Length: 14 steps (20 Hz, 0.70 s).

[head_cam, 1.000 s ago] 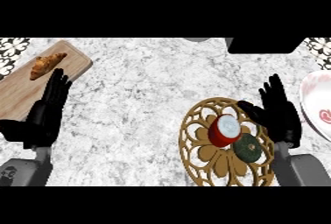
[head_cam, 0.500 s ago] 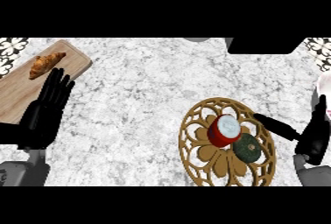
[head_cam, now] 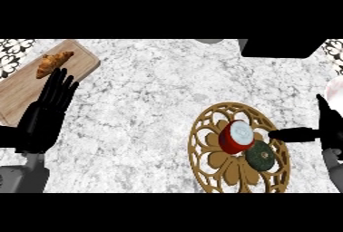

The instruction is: Pick the can from the placemat and place it in the bowl

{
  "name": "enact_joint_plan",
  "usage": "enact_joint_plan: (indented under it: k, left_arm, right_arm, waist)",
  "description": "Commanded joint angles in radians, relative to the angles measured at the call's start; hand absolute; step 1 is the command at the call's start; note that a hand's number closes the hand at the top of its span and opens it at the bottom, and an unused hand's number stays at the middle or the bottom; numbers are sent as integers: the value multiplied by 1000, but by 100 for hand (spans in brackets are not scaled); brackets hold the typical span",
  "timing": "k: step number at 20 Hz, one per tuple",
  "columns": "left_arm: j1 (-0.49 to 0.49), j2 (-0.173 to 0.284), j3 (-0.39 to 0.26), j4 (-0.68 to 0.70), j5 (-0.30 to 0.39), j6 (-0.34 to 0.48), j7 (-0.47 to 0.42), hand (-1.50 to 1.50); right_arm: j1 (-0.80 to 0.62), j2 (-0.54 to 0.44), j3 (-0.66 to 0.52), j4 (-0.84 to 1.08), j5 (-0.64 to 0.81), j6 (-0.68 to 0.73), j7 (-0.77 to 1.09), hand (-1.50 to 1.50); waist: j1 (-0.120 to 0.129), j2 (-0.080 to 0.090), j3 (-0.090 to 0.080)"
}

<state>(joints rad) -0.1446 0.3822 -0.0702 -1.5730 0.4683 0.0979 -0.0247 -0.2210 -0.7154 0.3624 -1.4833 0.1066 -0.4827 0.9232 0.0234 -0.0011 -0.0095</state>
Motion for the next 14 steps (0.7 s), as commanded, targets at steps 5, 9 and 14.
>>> enact_joint_plan:
  k: [5, 9, 14]
  left_arm:
    - [-15, -5, 9, 28, 3, -17, -14, 0]
    - [0, 13, 23, 12, 6, -33, -9, 0]
    - [30, 5, 38, 9, 22, -52, -15, 0]
  right_arm:
    - [-180, -69, 56, -130, -335, 475, 387, -150]
    - [-316, -55, 49, -113, -441, 489, 538, -150]
    - [-401, -83, 74, -62, -503, 451, 563, -150]
  waist:
    - [8, 3, 2]
    - [9, 2, 6]
    - [-5, -1, 6]
